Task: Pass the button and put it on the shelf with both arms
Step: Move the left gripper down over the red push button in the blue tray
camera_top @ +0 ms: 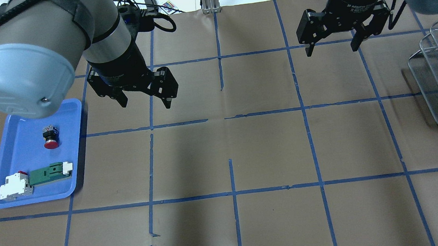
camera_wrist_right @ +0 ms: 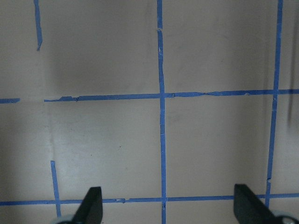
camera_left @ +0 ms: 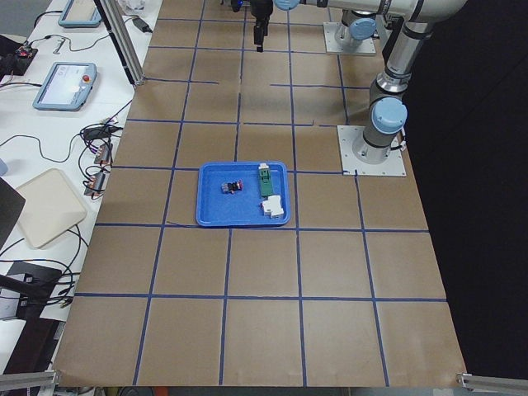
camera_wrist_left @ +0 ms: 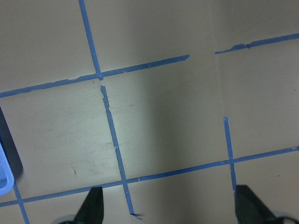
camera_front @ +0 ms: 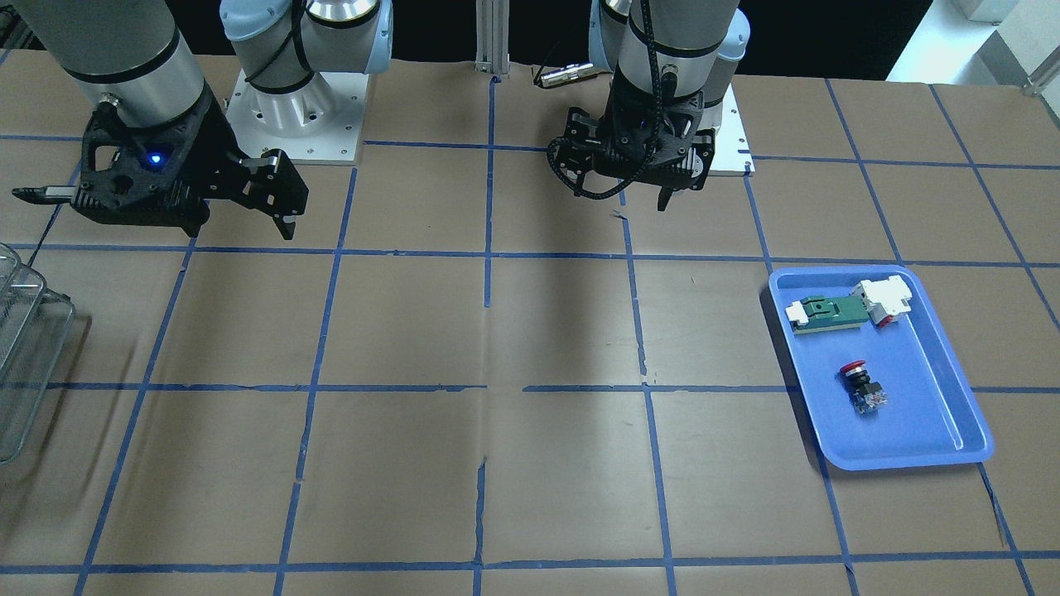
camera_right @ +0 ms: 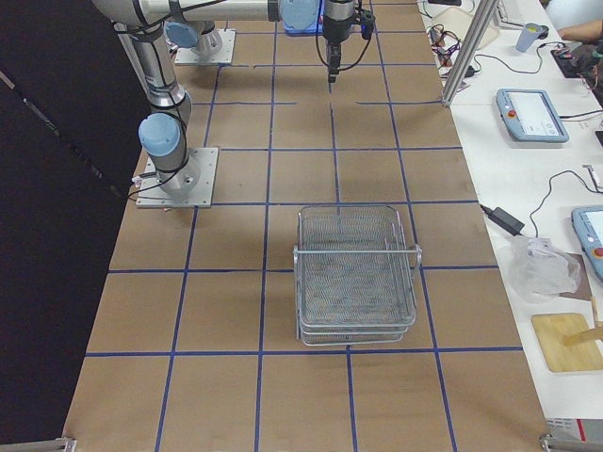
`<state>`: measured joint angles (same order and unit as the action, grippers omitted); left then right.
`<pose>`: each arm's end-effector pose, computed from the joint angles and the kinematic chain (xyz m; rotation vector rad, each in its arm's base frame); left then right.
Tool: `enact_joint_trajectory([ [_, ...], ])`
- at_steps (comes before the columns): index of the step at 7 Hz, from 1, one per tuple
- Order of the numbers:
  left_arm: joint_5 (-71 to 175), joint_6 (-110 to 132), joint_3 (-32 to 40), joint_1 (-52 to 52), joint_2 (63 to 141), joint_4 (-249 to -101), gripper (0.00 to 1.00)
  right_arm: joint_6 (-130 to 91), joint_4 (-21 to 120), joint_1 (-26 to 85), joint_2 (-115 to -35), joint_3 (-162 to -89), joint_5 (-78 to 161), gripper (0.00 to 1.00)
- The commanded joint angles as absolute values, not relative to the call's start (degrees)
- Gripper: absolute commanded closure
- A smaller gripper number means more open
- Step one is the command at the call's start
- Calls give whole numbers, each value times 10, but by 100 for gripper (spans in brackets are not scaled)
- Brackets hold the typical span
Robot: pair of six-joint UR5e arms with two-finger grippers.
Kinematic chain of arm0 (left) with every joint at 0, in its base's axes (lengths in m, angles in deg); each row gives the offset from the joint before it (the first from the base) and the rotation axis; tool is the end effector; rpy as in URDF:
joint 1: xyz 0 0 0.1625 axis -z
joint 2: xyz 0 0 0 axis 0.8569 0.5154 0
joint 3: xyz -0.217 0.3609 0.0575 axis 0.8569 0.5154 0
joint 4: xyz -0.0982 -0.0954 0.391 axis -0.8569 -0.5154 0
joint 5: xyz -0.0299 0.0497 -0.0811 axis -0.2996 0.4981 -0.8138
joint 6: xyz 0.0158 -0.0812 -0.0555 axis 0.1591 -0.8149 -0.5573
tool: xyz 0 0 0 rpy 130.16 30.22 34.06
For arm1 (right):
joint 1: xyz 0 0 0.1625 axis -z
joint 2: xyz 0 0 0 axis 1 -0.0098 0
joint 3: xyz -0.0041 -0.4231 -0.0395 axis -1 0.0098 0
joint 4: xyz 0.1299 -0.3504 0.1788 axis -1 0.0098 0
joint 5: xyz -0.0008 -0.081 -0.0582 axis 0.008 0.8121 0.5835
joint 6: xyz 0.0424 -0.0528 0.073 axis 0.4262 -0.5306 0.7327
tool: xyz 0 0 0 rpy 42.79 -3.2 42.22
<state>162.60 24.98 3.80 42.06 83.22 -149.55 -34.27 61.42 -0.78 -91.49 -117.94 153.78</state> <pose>-0.2271 -0.4605 0.4734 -0.2765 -3.1167 -0.0599 0.1365 -0.5186 0.4903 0.0329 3.1299 0.0202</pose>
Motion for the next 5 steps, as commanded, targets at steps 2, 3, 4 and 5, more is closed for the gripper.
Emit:
enact_joint_trajectory([
  [2,1631,258,37,398,833,-1494,0,-341,612,-8,-913,-1159,1536,0],
  [3,1627,257,42,356,835,-1493,0,-342,612,-8,-912,-1159,1537,0],
  [4,1626,260,45,306,850,-1483,0,-341,611,-9,-915,-1159,1536,0],
  [5,1633,260,50,269,867,-1471,0,-341,610,-9,-915,-1159,1536,0],
])
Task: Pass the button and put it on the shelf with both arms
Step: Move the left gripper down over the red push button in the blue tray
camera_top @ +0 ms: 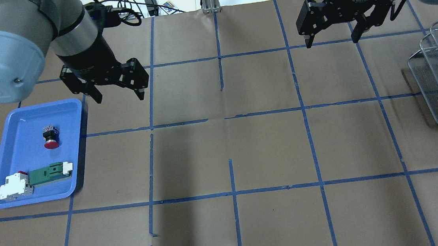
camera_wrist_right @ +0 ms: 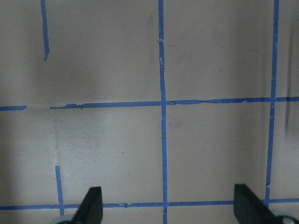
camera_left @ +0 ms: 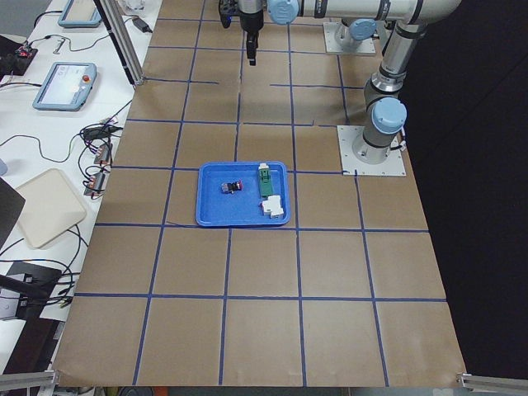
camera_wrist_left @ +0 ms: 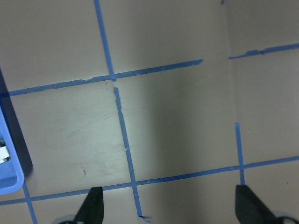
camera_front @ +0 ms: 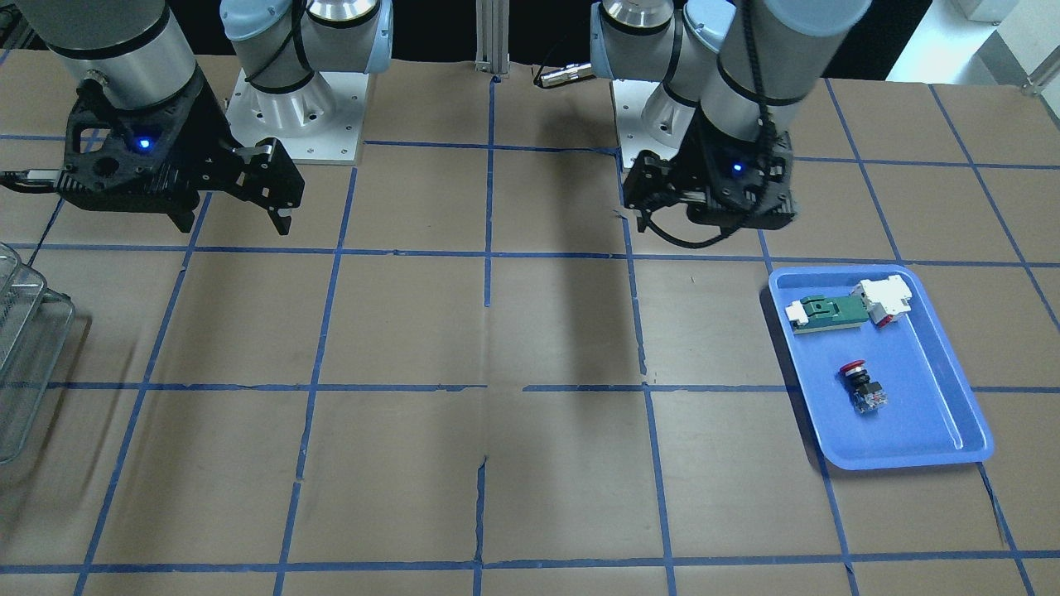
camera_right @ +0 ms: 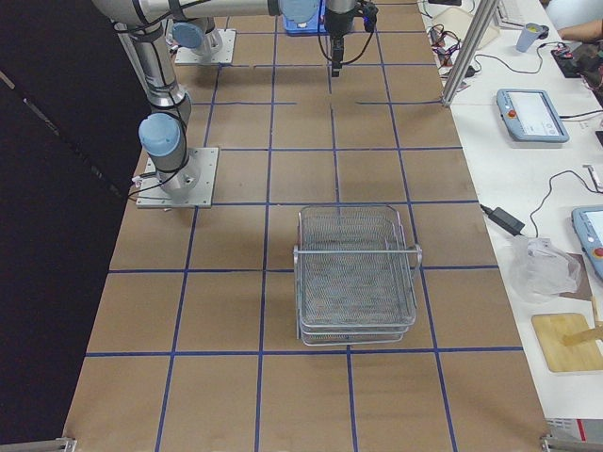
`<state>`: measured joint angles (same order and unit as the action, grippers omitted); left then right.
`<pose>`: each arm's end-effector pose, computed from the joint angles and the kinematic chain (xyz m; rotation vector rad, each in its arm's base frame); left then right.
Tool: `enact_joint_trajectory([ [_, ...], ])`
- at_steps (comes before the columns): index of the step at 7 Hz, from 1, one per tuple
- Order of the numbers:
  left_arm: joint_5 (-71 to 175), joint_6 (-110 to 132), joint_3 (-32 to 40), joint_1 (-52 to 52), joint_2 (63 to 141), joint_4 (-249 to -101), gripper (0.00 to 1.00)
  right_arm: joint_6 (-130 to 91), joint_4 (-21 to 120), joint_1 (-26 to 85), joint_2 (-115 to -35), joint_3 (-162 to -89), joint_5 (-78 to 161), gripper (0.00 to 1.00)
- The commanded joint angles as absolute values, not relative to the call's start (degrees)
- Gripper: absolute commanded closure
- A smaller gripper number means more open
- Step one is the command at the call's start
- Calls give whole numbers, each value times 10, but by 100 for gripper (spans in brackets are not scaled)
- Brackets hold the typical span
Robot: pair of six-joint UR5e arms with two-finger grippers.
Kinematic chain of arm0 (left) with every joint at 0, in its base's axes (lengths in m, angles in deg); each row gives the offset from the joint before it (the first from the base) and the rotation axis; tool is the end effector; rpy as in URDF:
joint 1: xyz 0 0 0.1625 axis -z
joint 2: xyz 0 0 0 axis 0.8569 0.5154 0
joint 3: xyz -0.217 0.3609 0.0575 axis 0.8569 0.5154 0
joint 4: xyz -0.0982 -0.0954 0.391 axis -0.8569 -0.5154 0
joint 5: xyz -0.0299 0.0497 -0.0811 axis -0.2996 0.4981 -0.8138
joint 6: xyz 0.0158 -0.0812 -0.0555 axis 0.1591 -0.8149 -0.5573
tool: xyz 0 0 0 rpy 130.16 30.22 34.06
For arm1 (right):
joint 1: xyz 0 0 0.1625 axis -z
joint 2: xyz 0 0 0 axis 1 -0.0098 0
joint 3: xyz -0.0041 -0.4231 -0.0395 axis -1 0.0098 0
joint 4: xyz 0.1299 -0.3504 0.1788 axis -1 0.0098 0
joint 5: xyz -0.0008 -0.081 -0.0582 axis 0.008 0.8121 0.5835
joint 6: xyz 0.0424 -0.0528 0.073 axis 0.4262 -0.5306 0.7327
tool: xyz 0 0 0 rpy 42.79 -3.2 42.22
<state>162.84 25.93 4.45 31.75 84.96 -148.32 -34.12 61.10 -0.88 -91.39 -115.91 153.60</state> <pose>-0.1408 -0.5037 0.4547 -0.0212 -3.1287 -0.0894 0.1378 -0.5215 0.5062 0.0339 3.1263 -0.0236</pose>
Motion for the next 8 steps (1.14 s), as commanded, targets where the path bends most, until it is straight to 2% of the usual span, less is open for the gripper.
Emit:
enact_joint_trajectory([
  [1,1633,260,65,230,878,-1464,0,-342,611,-11,-914,-1159,1534,0],
  [5,1633,314,186,68,955,-1251,0,-342,608,-11,-911,-1160,1534,0],
  [8,1636,434,200,-2,1023,-1163,0,-343,608,-11,-911,-1160,1534,0],
])
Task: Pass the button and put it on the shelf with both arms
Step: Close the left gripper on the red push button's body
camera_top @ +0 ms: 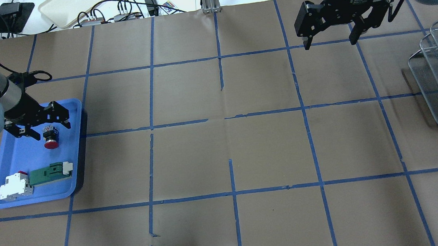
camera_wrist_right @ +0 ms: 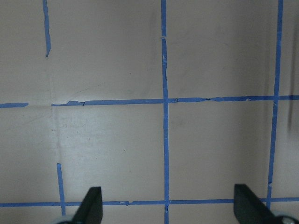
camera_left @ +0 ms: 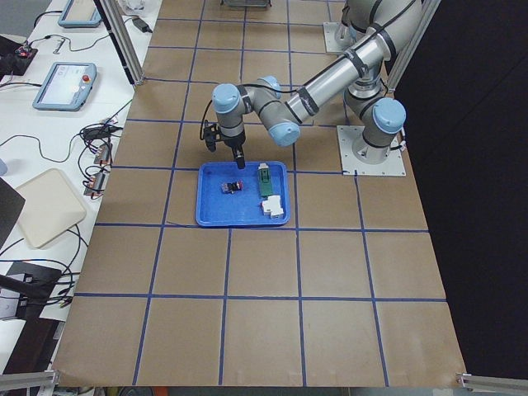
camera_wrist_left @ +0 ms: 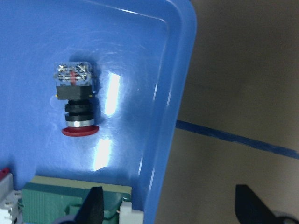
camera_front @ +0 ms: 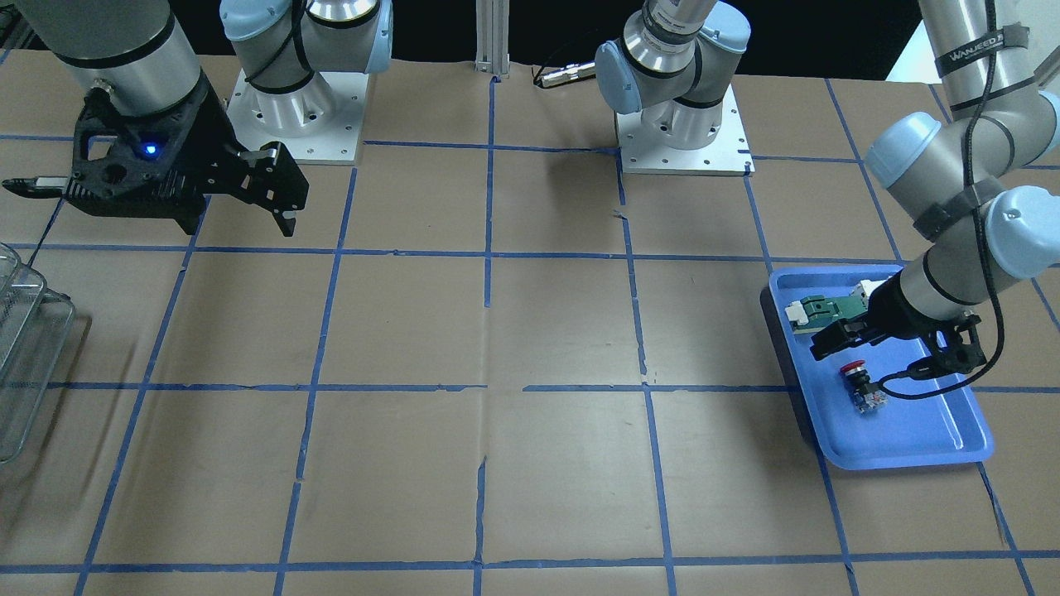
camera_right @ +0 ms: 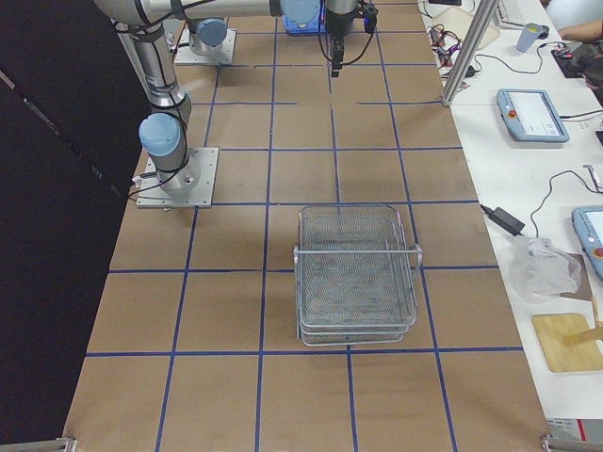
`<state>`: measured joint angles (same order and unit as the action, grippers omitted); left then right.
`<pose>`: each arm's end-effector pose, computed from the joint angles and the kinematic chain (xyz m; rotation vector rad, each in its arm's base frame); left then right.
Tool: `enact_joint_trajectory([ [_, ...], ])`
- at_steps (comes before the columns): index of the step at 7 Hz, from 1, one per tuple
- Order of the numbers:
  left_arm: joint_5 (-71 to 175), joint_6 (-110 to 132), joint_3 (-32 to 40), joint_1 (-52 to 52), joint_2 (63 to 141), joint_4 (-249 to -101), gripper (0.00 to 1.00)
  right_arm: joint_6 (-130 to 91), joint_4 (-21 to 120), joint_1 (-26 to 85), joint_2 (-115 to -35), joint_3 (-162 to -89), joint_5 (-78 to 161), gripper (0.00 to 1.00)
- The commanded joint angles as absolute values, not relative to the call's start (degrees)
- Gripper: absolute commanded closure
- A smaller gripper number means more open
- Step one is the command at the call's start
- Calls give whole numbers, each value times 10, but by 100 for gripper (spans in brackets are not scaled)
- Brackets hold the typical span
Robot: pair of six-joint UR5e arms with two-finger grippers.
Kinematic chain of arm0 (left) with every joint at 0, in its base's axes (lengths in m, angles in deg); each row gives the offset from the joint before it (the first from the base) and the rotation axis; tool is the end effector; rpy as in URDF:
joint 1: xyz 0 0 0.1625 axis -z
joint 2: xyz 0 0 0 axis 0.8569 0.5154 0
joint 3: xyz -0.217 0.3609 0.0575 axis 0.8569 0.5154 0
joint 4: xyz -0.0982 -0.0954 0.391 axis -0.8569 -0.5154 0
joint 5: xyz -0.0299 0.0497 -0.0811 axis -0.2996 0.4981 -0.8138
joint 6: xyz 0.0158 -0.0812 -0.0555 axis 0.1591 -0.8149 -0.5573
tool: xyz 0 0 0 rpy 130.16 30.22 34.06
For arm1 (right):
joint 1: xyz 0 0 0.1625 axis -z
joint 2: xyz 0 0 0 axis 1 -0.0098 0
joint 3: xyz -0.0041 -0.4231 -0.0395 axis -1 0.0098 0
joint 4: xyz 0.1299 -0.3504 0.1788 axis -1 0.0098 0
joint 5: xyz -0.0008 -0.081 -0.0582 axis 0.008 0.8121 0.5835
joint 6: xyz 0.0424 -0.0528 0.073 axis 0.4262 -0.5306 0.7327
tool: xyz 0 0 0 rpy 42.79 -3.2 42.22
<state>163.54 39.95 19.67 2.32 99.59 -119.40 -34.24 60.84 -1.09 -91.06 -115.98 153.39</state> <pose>0.1449 -0.5419 0.2432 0.3960 -3.0881 -0.1065 0.1401 -0.5224 0.5022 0.0250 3.1230 -0.0055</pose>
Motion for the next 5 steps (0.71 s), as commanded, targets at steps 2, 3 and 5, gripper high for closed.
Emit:
enact_joint_trajectory([
  [2,1637,446,196,-5,1059,-1139,2,-343,609,-10,-914,-1162,1533,0],
  [3,1638,446,197,-5,1067,-1138,6,-343,613,-10,-910,-1166,1533,0],
  [5,1659,446,209,-7,1066,-1141,15,-343,610,-10,-914,-1167,1534,0],
])
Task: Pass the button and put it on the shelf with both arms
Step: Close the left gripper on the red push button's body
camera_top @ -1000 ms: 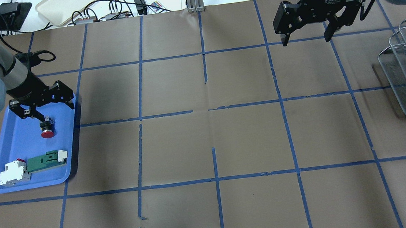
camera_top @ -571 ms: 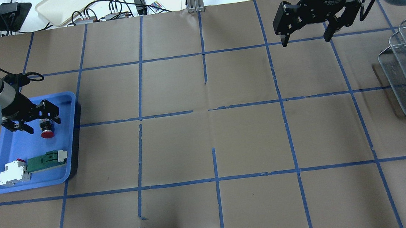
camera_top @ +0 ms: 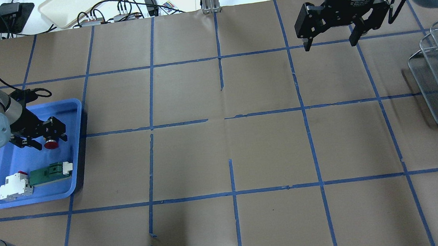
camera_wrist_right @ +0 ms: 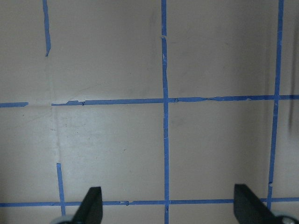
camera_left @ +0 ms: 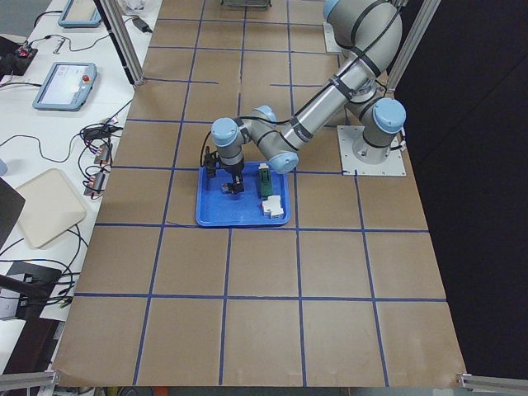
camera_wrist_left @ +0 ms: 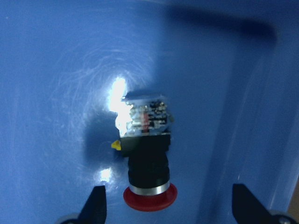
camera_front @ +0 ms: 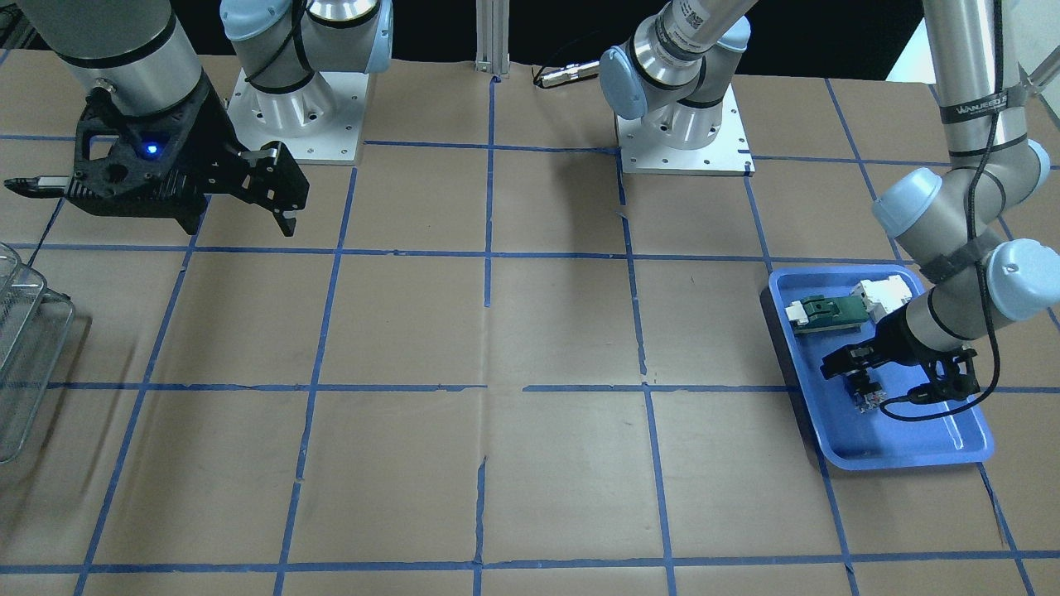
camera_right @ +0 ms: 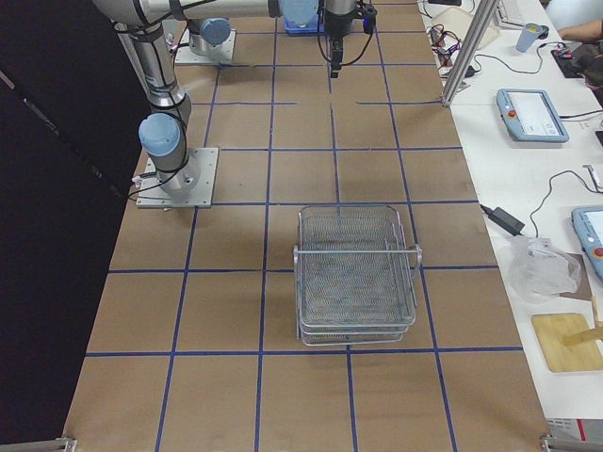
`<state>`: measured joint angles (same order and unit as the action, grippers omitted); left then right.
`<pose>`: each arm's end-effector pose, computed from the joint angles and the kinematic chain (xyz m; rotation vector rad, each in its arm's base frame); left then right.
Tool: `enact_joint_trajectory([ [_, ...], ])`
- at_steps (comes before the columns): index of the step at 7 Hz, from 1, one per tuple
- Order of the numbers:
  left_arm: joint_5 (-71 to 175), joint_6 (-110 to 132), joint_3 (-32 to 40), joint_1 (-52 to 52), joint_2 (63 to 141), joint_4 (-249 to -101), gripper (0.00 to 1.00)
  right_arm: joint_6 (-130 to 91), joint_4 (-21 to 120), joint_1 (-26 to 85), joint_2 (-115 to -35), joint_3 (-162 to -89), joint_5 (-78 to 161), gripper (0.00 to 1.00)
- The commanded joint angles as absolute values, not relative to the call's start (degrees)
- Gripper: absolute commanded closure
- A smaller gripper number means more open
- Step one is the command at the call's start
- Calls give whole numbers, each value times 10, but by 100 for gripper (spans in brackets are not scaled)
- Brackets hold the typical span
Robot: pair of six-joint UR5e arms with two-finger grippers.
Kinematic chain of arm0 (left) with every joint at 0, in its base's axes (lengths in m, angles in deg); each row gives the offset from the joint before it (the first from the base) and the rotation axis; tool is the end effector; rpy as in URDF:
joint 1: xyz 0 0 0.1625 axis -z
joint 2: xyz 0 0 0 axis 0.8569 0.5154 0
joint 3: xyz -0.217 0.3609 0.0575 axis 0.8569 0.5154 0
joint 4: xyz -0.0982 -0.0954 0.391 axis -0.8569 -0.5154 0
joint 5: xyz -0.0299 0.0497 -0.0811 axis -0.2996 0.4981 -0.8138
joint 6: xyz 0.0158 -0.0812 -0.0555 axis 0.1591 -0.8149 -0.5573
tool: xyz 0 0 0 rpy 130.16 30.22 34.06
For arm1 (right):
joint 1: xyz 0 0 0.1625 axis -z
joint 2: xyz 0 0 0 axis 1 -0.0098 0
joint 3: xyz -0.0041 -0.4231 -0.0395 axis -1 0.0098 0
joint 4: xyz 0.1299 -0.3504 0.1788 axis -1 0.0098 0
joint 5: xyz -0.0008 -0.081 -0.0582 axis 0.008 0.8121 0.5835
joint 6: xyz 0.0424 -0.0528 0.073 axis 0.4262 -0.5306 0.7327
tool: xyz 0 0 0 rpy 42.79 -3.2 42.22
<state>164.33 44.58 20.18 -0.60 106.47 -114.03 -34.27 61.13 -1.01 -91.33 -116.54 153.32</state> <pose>0.1803 -0.5442 0.1818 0.3476 -3.0845 -0.1620 0.1394 -0.5207 0.5003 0.0264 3.1217 -0.0055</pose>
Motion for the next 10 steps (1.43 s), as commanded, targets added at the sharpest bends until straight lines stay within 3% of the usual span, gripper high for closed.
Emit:
enact_joint_trajectory([
  [1,1676,443,212,-8,1066,-1142,24,-343,611,-10,-915,-1167,1532,0],
  [3,1675,443,211,-8,1064,-1139,70,-341,612,-10,-914,-1167,1532,0],
  [4,1676,446,208,-8,1060,-1143,100,-342,612,-10,-914,-1167,1534,0],
  [8,1677,544,189,34,1039,-1144,100,-343,610,-8,-916,-1164,1533,0],
  [9,1675,543,190,34,1043,-1144,25,-343,610,-7,-916,-1164,1533,0],
  [10,1671,542,190,33,1048,-1138,3,-343,610,-7,-916,-1163,1533,0],
])
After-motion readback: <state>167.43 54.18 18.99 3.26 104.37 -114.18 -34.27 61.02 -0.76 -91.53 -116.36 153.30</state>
